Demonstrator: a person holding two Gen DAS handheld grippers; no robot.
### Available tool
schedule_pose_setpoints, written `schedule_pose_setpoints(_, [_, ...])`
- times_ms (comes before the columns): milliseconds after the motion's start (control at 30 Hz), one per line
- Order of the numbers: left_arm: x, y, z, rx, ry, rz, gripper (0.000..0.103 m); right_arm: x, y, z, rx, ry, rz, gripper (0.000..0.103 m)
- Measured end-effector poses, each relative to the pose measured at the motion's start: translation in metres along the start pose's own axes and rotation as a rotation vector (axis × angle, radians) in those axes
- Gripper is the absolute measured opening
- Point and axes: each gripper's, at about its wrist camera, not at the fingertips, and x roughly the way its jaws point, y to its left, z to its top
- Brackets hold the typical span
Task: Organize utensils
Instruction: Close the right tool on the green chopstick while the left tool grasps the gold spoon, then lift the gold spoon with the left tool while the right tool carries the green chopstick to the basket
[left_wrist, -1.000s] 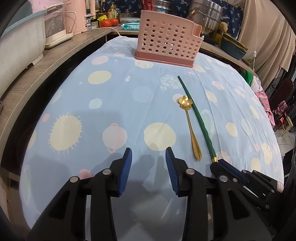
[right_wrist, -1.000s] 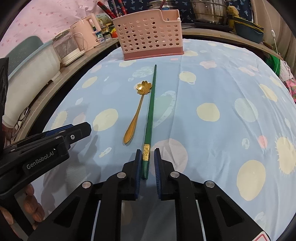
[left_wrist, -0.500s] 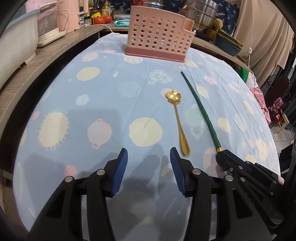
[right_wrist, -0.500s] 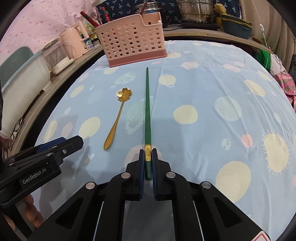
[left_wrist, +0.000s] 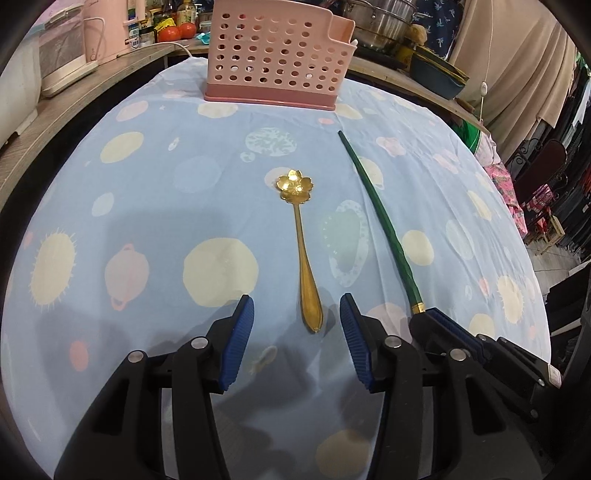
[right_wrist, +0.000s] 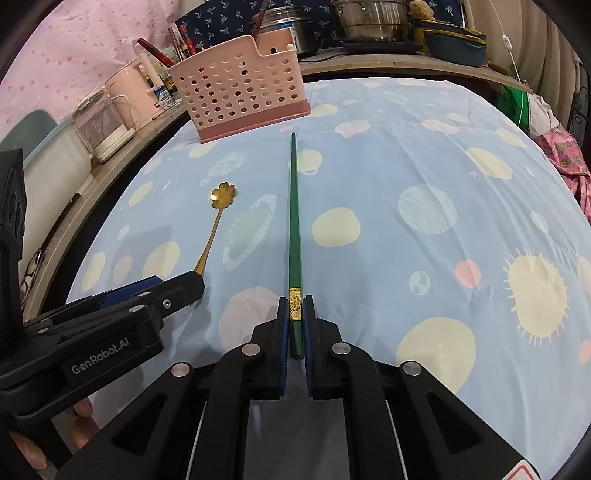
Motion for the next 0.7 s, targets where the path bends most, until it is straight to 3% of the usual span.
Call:
schedule_pose_setpoints(200, [0.002,-0.002,-0.001,0.018,-0.003,0.007,0.012,0.001,0.0,0.0,0.001,0.0,0.002,0.007])
schedule_pose_setpoints(233, [0.002,-0.001,-0.002,0.017,0.0,0.003,0.01,0.001,0.0,0.0,0.0,0.0,0.002,0.007])
schedule_pose_setpoints(500, [-0.006,0.004,-0.002,-0.004,-0.01,-0.018,0.01,0.0,0.001,0.0,0.003,0.0,0.006,0.007])
schedule_pose_setpoints(700, [-0.029,0.006,0.004,0.002,-0.072,-0.005,0.01,-0.01,0.002,0.003,0.006,-0.016,0.022,0.007])
